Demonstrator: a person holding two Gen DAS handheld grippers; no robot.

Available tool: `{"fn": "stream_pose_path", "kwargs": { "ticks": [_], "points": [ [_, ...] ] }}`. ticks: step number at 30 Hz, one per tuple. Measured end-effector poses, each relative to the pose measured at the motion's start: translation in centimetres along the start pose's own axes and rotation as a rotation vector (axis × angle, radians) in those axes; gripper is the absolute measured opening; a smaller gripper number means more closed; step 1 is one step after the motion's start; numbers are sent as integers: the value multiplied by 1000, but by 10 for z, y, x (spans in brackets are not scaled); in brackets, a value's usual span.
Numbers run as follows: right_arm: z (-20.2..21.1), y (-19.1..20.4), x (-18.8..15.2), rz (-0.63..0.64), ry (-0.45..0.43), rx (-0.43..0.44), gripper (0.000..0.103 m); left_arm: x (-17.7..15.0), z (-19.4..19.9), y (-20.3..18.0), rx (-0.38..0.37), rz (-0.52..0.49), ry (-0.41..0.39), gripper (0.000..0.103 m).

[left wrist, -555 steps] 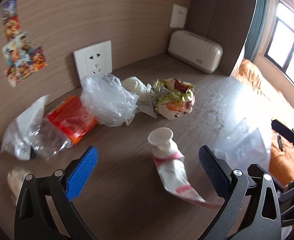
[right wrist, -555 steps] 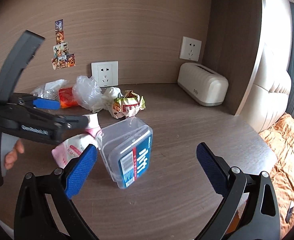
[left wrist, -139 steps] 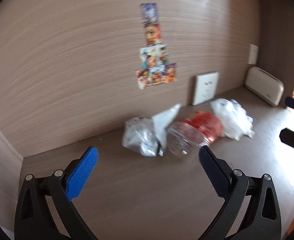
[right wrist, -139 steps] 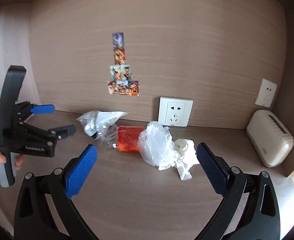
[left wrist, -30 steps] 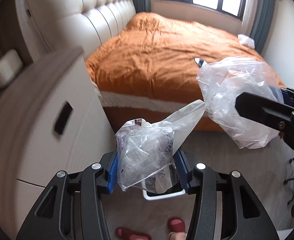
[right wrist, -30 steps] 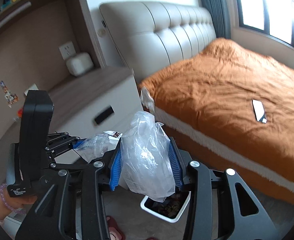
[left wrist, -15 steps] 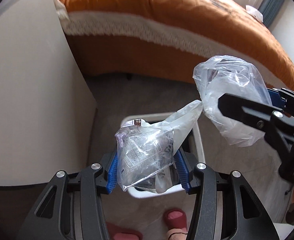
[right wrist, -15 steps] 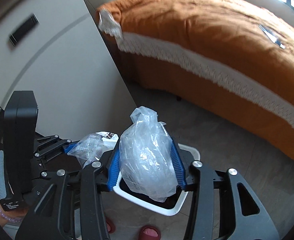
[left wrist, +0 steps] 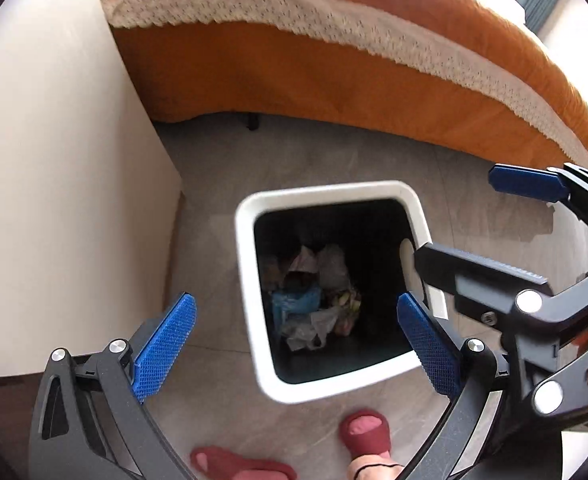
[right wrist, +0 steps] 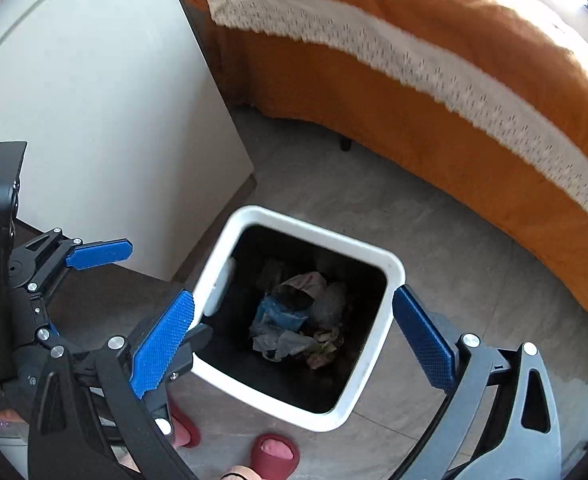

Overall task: Collect trash
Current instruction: 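Move both open tools back toward the bottle and tissue on the desk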

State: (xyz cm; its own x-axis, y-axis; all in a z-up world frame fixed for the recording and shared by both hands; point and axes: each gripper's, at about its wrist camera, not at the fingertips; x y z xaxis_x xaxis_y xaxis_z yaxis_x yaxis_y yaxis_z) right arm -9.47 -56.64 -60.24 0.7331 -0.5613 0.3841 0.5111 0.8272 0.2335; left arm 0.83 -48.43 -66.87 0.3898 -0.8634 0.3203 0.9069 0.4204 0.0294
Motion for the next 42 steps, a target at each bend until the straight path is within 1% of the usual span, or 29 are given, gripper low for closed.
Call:
{"fn": "stream_pose_path", "kwargs": {
  "ticks": [2, 6, 10, 13, 18, 24, 25, 26, 28, 30, 31, 32, 33, 34, 35, 37, 39, 42],
  "points": [
    [19, 8, 11, 11, -12, 5, 99, 6, 23, 7, 7, 11, -19, 99],
    [67, 31, 39, 51, -74, 4, 99, 24, 72, 18, 6, 38, -71, 99],
    [128, 60, 67, 88, -168, 10, 99, 41, 129, 30, 11, 62, -133, 99],
    [170, 81, 83, 114, -230, 6, 99, 51, 183, 39, 29, 83, -196, 99],
    [226, 112, 97, 171, -308, 13, 99, 59, 253, 52, 32, 152, -275, 99],
    [300, 163, 121, 268, -413, 80, 99, 56, 346, 75, 100, 213, -363, 99],
    [313, 177, 127, 297, -440, 92, 99, 54, 358, 79, 112, 224, -376, 99],
    [321, 186, 131, 316, -453, 103, 99, 51, 377, 88, 122, 239, -394, 99],
    [336, 210, 144, 366, -481, 134, 99, 48, 401, 100, 153, 252, -410, 99],
    [350, 239, 158, 418, -515, 190, 99, 40, 430, 119, 223, 265, -437, 99],
    [354, 255, 164, 450, -516, 234, 99, 33, 445, 133, 258, 282, -450, 99],
    [357, 267, 166, 474, -519, 255, 99, 29, 455, 144, 280, 299, -456, 99],
    [358, 287, 171, 521, -534, 279, 99, 22, 465, 156, 301, 318, -465, 99],
    [358, 307, 174, 564, -536, 303, 99, 15, 475, 168, 324, 337, -475, 99],
    [357, 321, 178, 594, -529, 328, 99, 4, 487, 186, 363, 364, -482, 99],
    [353, 353, 185, 654, -524, 381, 99, -17, 505, 222, 423, 419, -473, 99],
    [345, 393, 191, 726, -508, 465, 99, -37, 520, 257, 463, 476, -469, 99],
    [327, 442, 191, 818, -471, 524, 99, -71, 535, 314, 523, 553, -453, 99]
  ]
}}
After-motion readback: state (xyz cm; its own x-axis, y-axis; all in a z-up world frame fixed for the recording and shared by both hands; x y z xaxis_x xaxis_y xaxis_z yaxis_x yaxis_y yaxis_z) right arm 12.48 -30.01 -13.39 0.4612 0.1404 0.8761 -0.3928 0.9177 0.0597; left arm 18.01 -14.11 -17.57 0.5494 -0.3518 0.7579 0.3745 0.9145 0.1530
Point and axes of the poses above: each gripper's, at about its wrist camera, not at the fingertips, and z roughly against the way its jaws point, y to its left, x to its top, and after that the axes turned 8 degrees about x, right-handed
